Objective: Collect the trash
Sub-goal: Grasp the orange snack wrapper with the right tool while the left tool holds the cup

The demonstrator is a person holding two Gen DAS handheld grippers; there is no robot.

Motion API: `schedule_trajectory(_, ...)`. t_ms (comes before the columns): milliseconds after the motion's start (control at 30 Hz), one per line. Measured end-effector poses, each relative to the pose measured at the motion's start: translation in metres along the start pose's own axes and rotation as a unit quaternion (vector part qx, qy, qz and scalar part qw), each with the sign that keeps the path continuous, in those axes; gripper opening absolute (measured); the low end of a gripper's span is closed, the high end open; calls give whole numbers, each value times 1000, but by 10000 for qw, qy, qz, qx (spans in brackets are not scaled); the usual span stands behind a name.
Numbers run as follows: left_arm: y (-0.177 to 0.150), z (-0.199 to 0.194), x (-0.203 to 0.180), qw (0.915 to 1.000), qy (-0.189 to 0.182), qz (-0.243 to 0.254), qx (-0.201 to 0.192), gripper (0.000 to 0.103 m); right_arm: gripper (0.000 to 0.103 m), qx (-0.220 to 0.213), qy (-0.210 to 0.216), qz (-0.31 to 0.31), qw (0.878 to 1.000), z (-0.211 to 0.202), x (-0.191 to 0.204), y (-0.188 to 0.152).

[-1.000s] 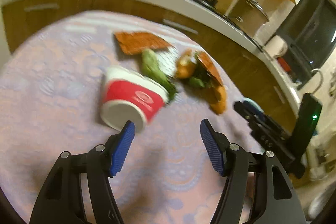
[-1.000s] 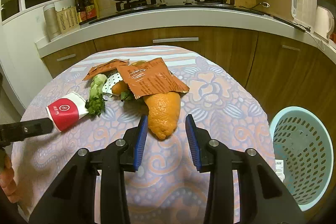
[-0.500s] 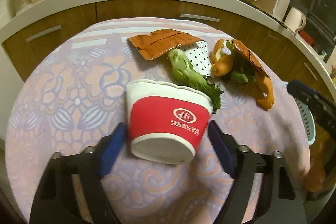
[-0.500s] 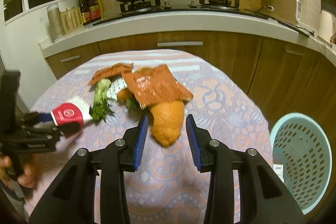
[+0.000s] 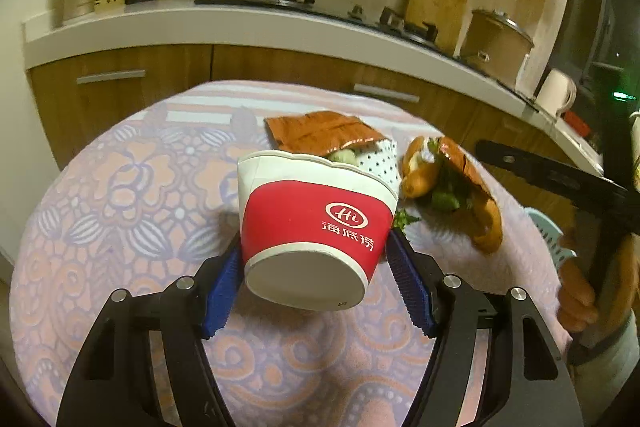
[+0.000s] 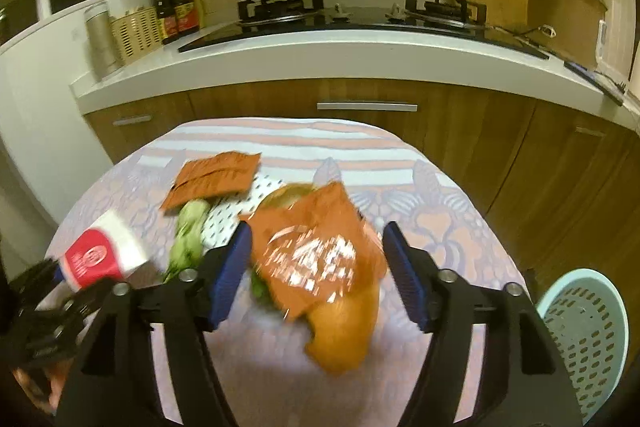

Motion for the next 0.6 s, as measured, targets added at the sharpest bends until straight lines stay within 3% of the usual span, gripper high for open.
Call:
schedule_trajectory(133, 2, -1, 1, 9999, -112, -67, -61, 67, 66, 316, 88, 47, 9995, 30, -4, -3)
schedule_trajectory(267, 3, -2, 2, 9998, -161, -90, -96, 67, 65, 305, 143, 102, 9994, 38, -1, -10)
schedule_trajectory(433, 3, -2, 1, 9997, -179, -72, -118, 67, 27, 35, 41, -170, 9998, 26, 10, -10)
schedule_trajectory(600, 2, -3, 2, 9997, -169, -78, -148, 67, 8, -147, 141, -274, 9994, 12, 18, -7)
Point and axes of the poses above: each gripper's, at about its wrist camera, not at the fingertips, and z roughly the way its jaws point, x to its left, y to its top, the point moved 6 cm from there along z, roughly the way its jaws point, and after that the axes turned 1 degree about -y, right-handed, at the moved point
